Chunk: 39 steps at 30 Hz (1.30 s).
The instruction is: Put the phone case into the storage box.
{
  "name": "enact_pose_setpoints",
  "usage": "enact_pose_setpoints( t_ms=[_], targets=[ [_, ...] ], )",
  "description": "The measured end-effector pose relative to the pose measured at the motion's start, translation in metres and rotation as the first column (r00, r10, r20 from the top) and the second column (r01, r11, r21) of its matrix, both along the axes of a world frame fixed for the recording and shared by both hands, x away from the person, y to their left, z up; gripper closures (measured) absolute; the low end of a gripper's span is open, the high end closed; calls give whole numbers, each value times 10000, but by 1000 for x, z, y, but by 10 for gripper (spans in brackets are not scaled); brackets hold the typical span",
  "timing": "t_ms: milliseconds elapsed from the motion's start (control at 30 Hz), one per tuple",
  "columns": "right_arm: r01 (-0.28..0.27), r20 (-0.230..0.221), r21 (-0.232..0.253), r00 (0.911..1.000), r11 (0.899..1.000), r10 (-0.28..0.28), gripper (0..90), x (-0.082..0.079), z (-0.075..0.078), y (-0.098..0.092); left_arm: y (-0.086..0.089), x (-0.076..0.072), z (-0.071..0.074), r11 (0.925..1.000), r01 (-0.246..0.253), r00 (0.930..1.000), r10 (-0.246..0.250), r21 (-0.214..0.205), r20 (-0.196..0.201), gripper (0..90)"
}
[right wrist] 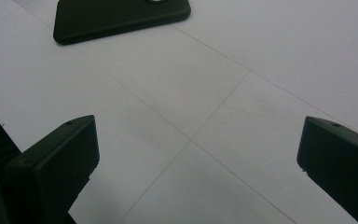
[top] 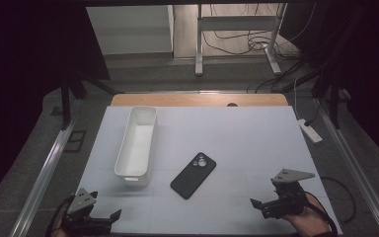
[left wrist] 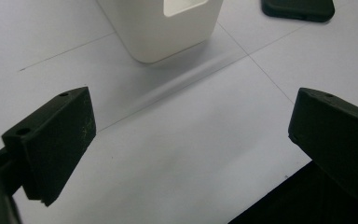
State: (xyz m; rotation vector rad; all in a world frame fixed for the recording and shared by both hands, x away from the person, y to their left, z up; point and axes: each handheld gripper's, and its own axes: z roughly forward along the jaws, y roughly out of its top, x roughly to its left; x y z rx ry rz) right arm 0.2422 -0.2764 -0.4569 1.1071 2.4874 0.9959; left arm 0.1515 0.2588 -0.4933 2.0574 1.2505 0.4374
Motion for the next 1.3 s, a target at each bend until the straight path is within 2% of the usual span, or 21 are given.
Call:
enact_pose_setpoints(
  t_ms=[867,1133,1300],
  targets=[
    [-483,-176,-129,9987,9987,481,0,28,2,25,-2,0,0,9999,91,10000,-91,101,-17,12],
    [-766,-398,-1,9963,9971,766,0,36,-1,44,-1,0,0,9999,88,10000,-88,102,-14,10],
    [-903,-422,-134,9951,9958,897,0,39,-4,53,-1,0,0,9999,74,10000,-74,79,-15,9]
  ],
)
